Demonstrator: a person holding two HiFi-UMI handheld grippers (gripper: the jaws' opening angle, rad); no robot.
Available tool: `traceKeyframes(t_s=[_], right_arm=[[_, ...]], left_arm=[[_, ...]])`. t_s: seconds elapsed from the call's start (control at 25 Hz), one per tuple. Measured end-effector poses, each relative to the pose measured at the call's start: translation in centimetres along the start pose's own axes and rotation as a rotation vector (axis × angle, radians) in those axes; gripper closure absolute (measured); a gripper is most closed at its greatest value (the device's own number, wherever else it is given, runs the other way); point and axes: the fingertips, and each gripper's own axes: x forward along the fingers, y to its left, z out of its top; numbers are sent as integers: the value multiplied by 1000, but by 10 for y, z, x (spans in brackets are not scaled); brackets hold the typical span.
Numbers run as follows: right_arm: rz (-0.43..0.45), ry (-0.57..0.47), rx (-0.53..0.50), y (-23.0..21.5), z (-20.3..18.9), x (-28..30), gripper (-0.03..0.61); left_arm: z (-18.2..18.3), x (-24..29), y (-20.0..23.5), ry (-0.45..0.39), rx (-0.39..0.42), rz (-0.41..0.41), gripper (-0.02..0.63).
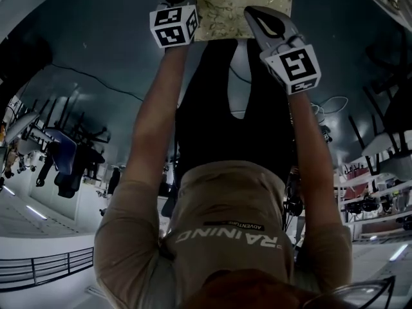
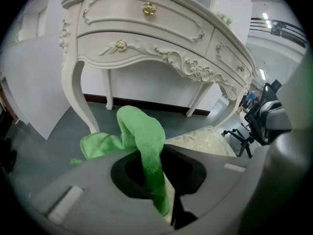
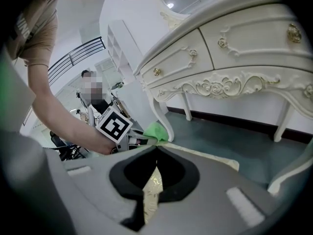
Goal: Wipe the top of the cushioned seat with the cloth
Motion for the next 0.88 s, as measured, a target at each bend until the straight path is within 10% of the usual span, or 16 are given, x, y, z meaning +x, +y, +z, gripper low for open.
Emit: traceKeyframes(t_s=[0.88], right_arm=[[-120,-36,103,-152,-62,-139,577]], left_arm=[[34,102,-283,47,81,-238,566]])
